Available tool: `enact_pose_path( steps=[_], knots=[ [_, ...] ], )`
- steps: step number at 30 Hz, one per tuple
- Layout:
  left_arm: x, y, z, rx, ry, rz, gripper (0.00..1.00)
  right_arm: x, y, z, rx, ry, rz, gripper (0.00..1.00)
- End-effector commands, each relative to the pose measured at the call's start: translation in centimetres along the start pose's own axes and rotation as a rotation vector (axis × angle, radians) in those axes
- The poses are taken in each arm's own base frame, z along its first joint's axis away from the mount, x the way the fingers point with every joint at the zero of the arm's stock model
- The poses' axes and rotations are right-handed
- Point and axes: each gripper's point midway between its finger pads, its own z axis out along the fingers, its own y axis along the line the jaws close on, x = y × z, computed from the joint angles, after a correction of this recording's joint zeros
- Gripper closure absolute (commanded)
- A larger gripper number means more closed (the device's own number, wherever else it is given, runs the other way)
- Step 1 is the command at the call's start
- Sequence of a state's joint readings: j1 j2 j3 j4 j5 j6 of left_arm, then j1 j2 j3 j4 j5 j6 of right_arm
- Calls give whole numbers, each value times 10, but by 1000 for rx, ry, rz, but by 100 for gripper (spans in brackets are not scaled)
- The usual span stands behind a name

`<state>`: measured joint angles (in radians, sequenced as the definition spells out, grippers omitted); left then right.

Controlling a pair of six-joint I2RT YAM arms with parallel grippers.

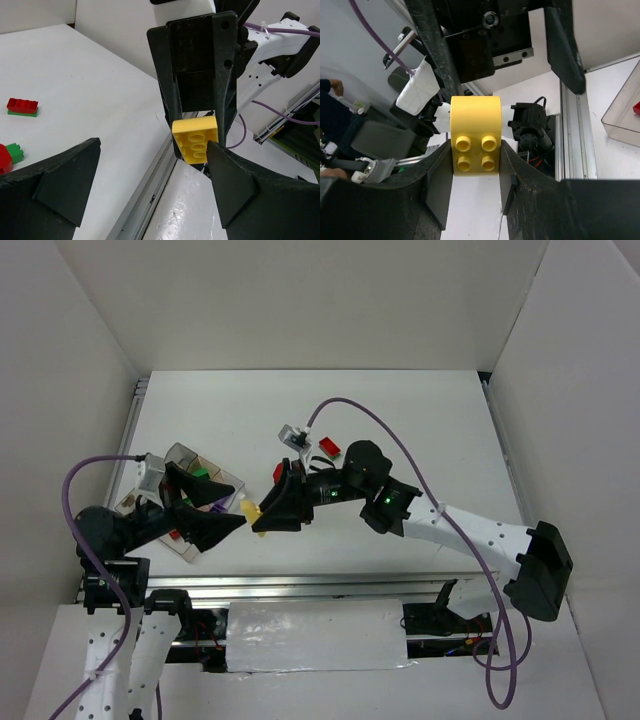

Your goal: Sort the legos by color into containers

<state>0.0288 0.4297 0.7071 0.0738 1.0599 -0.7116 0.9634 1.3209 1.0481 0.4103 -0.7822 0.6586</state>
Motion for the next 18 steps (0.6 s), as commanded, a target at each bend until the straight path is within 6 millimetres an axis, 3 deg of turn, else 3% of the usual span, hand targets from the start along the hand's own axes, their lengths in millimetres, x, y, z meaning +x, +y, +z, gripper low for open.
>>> enact_pose_path(
  steps=[1,9,15,18],
  knots=[
    [-3,-4,-1,5,-2,39,0,-19,22,12,-68,-49,-71,100],
    [-15,-31,-3,104,-38,57,6,-24,0,24,41,-93,-106,100],
    [-21,-43,-4,137,-46,48,21,-25,-1,26,38,-103,-121,100],
    [-20,-38,-4,109,-37,71,17,-27,3,19,40,-129,-144,100]
  ],
)
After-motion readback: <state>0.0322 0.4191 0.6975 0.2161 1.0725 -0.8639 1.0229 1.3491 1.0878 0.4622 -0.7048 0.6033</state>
